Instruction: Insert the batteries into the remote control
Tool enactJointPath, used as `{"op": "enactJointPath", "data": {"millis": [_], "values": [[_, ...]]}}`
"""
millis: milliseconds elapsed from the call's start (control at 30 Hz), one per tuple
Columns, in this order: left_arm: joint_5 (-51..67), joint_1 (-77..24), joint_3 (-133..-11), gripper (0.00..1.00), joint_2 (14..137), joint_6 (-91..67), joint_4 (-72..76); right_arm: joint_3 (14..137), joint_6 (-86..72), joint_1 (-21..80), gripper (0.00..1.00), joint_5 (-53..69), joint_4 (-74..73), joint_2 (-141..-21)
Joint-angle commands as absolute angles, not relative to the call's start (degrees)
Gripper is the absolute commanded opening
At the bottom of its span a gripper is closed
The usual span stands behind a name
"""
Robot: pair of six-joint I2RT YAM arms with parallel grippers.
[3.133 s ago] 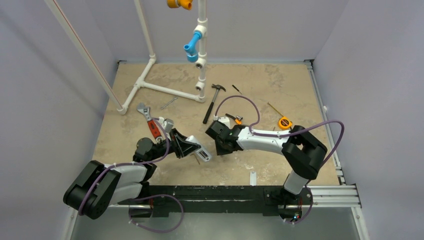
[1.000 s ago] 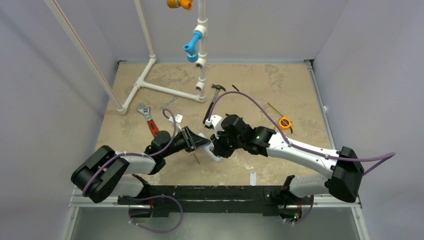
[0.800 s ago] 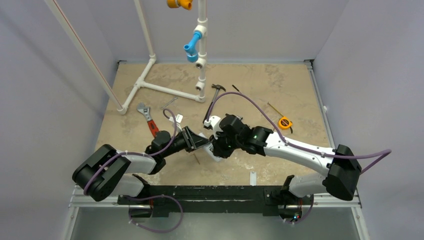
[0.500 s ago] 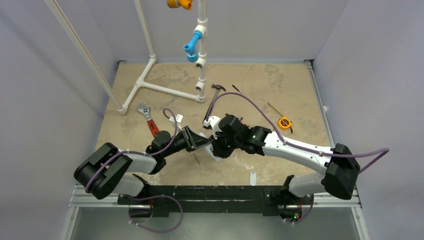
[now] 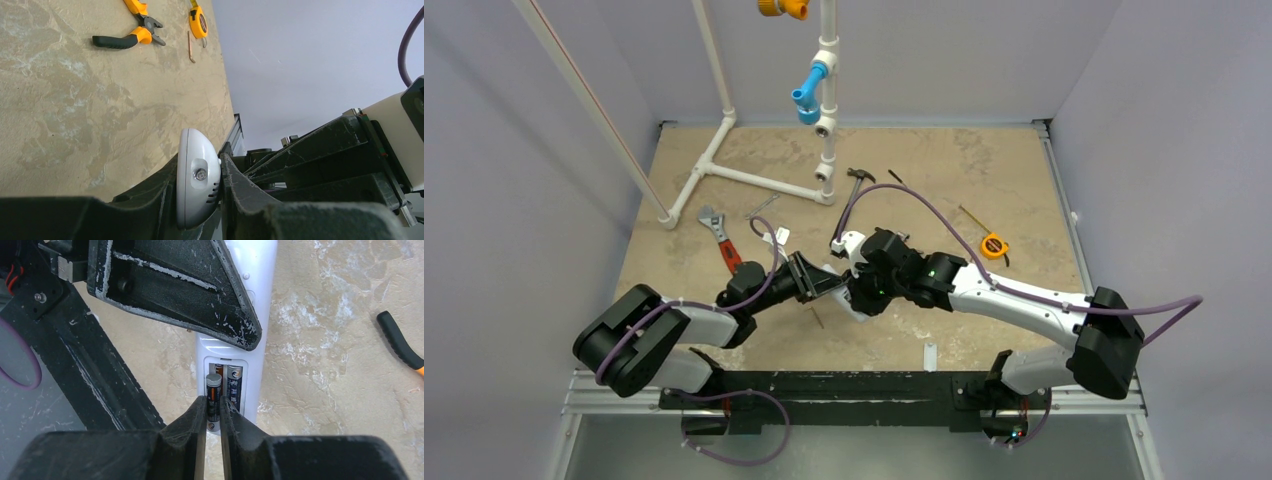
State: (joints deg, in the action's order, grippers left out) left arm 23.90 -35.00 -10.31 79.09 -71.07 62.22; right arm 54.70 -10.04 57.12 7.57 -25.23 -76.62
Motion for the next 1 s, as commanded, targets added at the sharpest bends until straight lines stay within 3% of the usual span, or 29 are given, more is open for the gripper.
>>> {"op": "enactJointPath", "data": {"millis": [0,733,867,967], "values": [[25.0,-35.31,-11.86,0.0,79.75,-72.12,67.56,56.78,-10.19,57.4,0.14,6.07,-24.04,-76.55],[25.9,-35.27,-11.6,0.0,82.84,-73.52,72.46,58.09,-9.63,57.39,0.26,2.73,-25.77,-74.02],[26.29,-35.33,-11.67,0.0,83.16,-73.87,72.86,57.13,-8.8,57.39,0.42,3.0,-23.02,-70.95],[26.96,-35.33,-11.78,0.0,83.17,-74.32,73.18,55.07,-8.37,57.31,0.45,2.45,-19.48,-67.7]]}}
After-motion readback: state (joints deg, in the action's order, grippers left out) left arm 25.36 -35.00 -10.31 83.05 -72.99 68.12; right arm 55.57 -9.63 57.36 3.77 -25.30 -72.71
